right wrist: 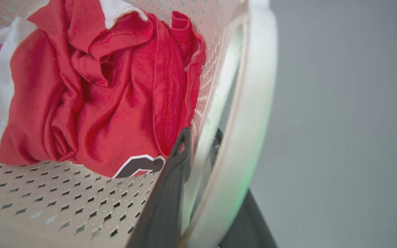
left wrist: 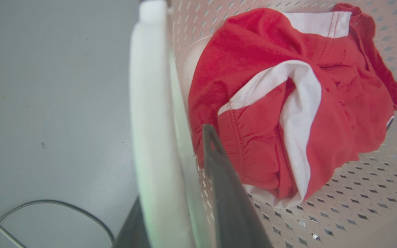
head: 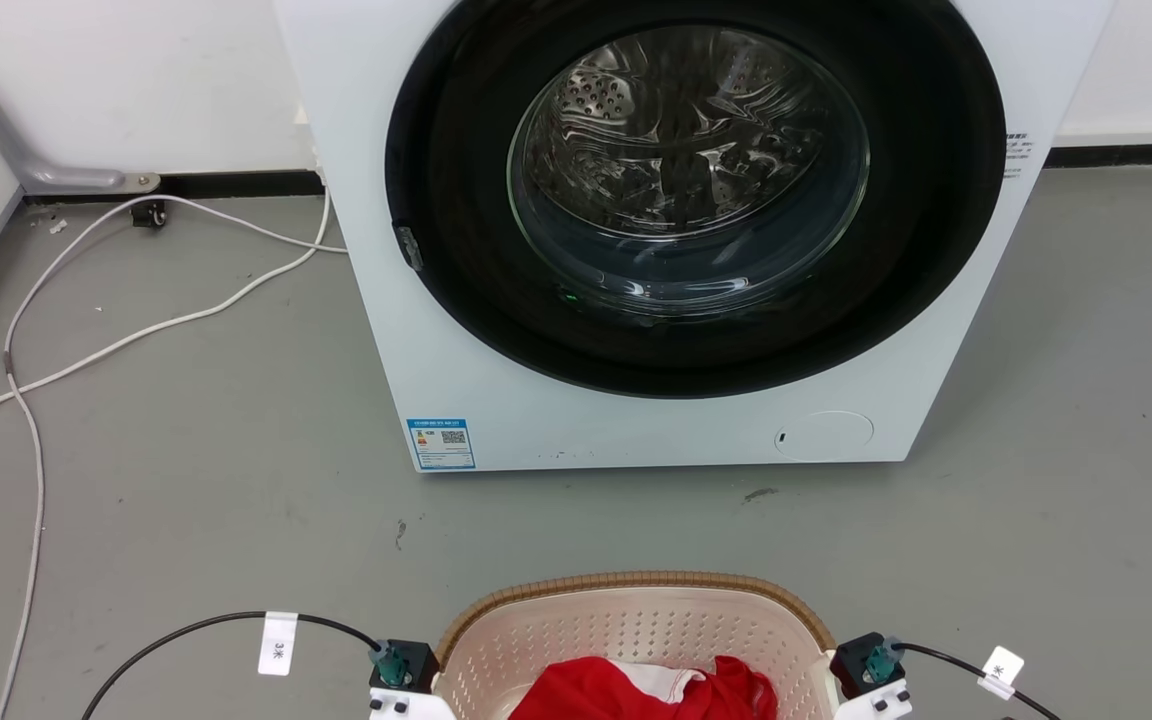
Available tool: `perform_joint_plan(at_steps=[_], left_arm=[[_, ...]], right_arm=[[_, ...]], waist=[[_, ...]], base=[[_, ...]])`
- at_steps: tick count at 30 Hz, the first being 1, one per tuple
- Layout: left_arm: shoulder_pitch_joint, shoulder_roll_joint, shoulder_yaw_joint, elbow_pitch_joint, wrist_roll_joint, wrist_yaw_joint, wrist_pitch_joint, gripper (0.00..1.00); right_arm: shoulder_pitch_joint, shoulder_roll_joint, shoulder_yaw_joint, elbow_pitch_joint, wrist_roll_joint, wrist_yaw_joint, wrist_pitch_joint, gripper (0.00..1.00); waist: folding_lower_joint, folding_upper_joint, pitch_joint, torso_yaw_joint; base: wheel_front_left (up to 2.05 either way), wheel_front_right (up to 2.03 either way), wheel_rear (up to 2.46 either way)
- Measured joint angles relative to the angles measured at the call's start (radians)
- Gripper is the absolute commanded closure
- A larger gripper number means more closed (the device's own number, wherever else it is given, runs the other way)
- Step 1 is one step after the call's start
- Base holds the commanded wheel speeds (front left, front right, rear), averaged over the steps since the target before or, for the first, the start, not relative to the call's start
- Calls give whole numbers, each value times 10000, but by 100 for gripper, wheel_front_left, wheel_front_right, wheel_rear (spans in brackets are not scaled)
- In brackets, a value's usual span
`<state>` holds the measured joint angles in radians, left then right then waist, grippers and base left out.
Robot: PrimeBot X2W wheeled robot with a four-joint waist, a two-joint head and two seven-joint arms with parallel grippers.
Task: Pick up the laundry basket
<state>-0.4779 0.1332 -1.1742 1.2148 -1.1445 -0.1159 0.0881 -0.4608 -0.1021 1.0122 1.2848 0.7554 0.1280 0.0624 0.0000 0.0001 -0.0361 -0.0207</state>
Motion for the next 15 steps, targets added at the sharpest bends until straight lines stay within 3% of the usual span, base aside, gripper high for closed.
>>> perform_joint_plan(at_steps=[15], left_arm=[[-40, 15, -270, 21, -297, -2, -52, 100]], right_arm=[[-53, -25, 301, 23, 295, 2, -17, 100]], waist=[[0, 0, 32, -21]], base=[[0, 0, 0]])
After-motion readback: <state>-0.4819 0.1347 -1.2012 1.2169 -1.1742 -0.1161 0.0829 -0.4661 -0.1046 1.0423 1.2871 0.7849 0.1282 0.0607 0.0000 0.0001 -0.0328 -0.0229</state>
